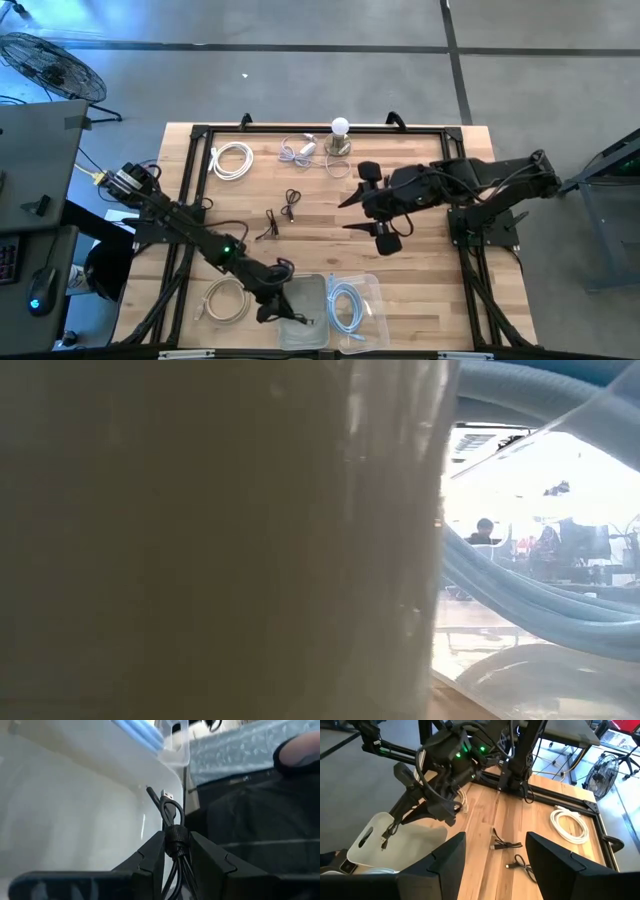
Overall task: Pick & Place USB Port
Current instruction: Put the black charger cable into the gray bin
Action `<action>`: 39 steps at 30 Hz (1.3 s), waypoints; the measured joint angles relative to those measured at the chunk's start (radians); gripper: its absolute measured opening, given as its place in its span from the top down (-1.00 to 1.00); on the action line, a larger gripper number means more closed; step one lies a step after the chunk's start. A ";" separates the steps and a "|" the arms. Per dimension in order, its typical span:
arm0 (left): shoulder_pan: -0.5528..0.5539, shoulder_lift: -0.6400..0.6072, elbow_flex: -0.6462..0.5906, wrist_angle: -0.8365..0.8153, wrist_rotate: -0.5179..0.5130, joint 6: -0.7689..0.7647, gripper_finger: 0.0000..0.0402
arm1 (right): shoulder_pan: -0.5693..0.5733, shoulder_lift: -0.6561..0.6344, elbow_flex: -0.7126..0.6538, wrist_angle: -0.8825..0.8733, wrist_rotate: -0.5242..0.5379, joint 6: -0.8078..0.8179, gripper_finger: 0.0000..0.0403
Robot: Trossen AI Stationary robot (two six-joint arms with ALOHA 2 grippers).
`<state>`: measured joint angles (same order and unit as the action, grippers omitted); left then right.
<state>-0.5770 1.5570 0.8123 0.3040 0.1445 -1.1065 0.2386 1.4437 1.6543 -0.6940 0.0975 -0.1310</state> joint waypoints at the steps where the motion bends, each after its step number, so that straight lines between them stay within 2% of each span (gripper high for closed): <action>1: 0.007 0.000 0.007 -0.028 0.022 0.005 0.56 | 0.000 0.000 0.000 0.001 0.000 0.000 0.01; 6: 0.064 0.000 0.068 -0.189 0.092 0.116 0.56 | 0.000 0.000 0.000 0.001 0.000 0.000 0.01; 11: 0.117 0.000 0.114 -0.252 0.139 0.235 0.56 | 0.000 0.000 0.000 0.001 0.000 0.005 0.01; 24: 0.175 0.000 0.122 -0.226 0.178 0.327 0.56 | 0.000 0.000 0.000 -0.043 0.003 0.021 0.01; 28: 0.185 -0.016 0.122 -0.185 0.215 0.343 0.56 | -0.003 -0.027 0.000 -0.128 0.072 0.011 0.01; 35: 0.256 -0.053 0.187 -0.176 0.236 0.427 0.56 | -0.007 -0.136 0.000 -0.280 0.347 0.093 0.01; 39: 0.322 -0.065 0.262 -0.249 0.244 0.518 0.56 | -0.039 -0.204 0.000 -0.324 0.375 0.186 0.01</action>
<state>-0.2553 1.4923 1.0748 0.0554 0.3883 -0.5884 0.1995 1.2396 1.6543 -1.0183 0.4721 0.0548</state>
